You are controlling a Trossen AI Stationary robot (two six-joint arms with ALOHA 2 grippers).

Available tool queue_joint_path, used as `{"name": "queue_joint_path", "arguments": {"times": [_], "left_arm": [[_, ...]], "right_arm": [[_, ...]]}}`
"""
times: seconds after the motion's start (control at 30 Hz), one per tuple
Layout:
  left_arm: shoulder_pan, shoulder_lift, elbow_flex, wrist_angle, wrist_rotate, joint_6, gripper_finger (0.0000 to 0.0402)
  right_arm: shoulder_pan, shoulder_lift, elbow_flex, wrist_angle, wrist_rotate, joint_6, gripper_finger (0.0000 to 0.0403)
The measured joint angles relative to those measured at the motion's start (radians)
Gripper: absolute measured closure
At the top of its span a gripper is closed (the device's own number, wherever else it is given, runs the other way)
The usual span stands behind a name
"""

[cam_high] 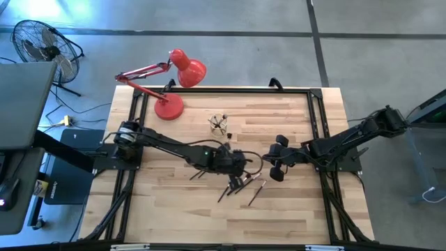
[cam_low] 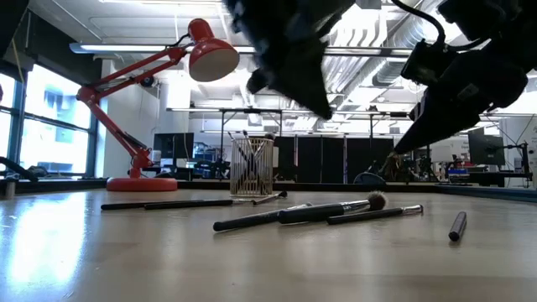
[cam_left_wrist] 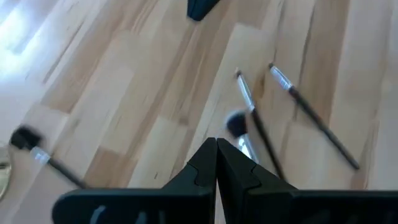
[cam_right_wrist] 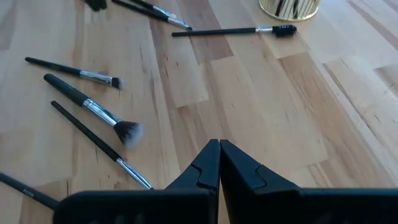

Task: Put items in baskets/containers
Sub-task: Put the black foundation brush into the gold pen holder

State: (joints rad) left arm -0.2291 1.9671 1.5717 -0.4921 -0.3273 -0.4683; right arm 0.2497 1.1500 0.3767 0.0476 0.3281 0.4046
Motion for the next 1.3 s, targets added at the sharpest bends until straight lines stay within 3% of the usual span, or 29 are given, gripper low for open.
{"name": "queue_joint_path", "arguments": {"times": [0.17, 0.57, 0.93, 1.3], "left_arm": [[0.000, 0.018, 0.007, -0.011, 0.036, -0.007, 0.0387], [0.013, 0.113, 0.005, -0.068, 0.084, -0.143, 0.0310], [0.040, 0.168, 0.011, -0.034, 0.234, -0.207, 0.0308], [0.039, 0.196, 0.007, -0.036, 0.294, -0.234, 0.0307]], "right_arm": [[0.000, 0.000, 0.000, -0.002, -0.002, 0.004, 0.0399], [0.000, 0.000, 0.000, -0.001, -0.002, 0.007, 0.0399], [0.000, 0.001, 0.001, -0.004, 0.001, 0.006, 0.0401], [-0.001, 0.001, 0.002, -0.005, 0.003, -0.003, 0.0401]]}}
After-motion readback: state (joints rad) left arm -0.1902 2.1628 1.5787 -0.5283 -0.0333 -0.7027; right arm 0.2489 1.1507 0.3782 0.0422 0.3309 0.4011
